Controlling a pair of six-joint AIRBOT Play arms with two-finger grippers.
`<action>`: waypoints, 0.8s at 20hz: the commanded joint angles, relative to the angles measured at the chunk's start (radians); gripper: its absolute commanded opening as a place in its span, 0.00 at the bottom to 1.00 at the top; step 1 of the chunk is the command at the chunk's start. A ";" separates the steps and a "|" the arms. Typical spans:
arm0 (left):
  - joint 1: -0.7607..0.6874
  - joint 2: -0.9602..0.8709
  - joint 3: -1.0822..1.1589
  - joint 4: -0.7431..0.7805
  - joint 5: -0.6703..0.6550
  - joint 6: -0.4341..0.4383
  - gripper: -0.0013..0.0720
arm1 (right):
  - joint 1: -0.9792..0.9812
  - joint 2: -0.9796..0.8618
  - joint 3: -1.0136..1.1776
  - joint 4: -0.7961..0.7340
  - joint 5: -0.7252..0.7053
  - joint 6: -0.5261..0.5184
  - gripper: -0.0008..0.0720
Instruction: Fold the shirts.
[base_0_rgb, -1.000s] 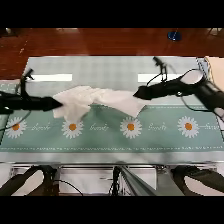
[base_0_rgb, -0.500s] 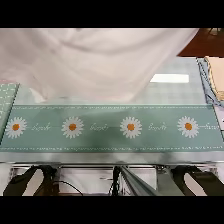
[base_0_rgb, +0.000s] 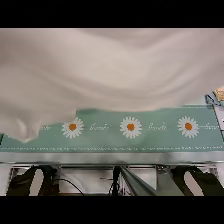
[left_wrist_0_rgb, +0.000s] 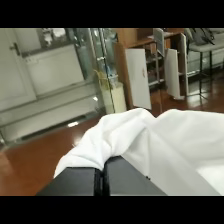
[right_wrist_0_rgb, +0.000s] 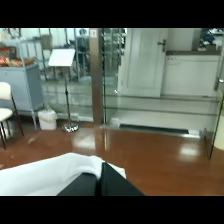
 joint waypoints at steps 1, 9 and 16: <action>0.001 0.087 0.007 0.124 -0.085 -0.150 0.05 | -0.005 0.004 0.060 -0.139 0.249 0.061 0.04; 0.000 0.064 -0.477 0.130 -0.375 -0.262 0.05 | 0.002 -0.233 -0.121 -0.336 0.636 0.021 0.04; -0.094 -0.181 -0.874 -0.060 0.145 -0.026 0.05 | 0.211 -0.563 -0.255 -0.337 0.200 0.010 0.04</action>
